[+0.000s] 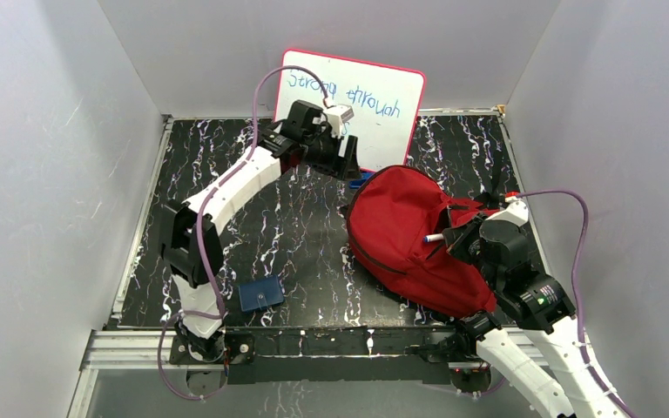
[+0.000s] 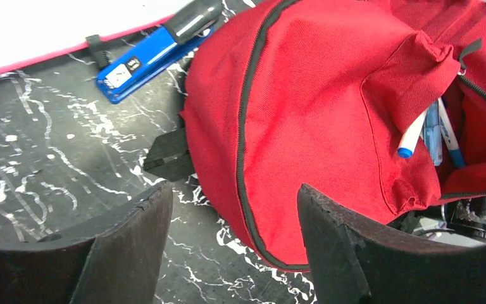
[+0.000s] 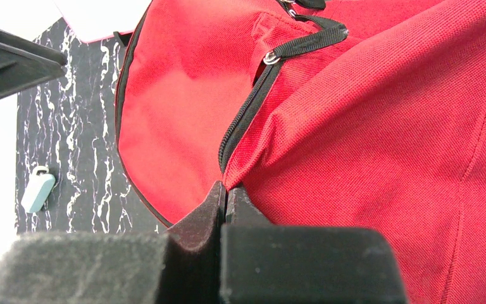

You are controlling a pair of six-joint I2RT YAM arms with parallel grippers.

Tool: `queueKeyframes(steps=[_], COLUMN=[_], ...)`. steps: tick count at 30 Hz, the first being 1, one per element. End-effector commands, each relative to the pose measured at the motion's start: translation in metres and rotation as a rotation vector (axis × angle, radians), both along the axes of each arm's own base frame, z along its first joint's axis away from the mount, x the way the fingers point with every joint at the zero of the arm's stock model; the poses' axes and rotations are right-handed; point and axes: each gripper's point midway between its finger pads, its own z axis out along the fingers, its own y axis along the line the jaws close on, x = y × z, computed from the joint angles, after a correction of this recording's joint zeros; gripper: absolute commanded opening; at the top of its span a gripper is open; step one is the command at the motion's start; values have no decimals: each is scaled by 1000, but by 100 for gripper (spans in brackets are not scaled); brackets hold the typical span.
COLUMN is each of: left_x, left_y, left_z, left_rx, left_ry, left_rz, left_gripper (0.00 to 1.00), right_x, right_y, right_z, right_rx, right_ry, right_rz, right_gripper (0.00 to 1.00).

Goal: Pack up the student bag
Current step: Move the student bag to the center of the board.

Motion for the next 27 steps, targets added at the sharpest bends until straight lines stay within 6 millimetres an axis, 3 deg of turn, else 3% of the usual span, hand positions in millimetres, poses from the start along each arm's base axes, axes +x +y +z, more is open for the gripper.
queueKeyframes(steps=[1,5,12,21,27], left_x=[-14,-16,-14,-16,-13], left_y=[-19,-35,-43,-41,-16], left_z=[-20,-29,-57,-57,-32], left_rx=[-53,-116,-109,-122,-151], left_ry=[65,118,190,190,131], left_rz=[-115,-169,-188,-181,-81], left_gripper=[70,71,66,0,0], right_x=[8,8,10,20,28], right_y=[6,6,9,11,15], right_z=[20,20,18,29,27], right_rx=[49,47,50,-7,-65], right_ry=[-80,-80,-78,-80,-61], right_rz=[10,9,17,31,61], right_gripper=[0,0,0,0,0])
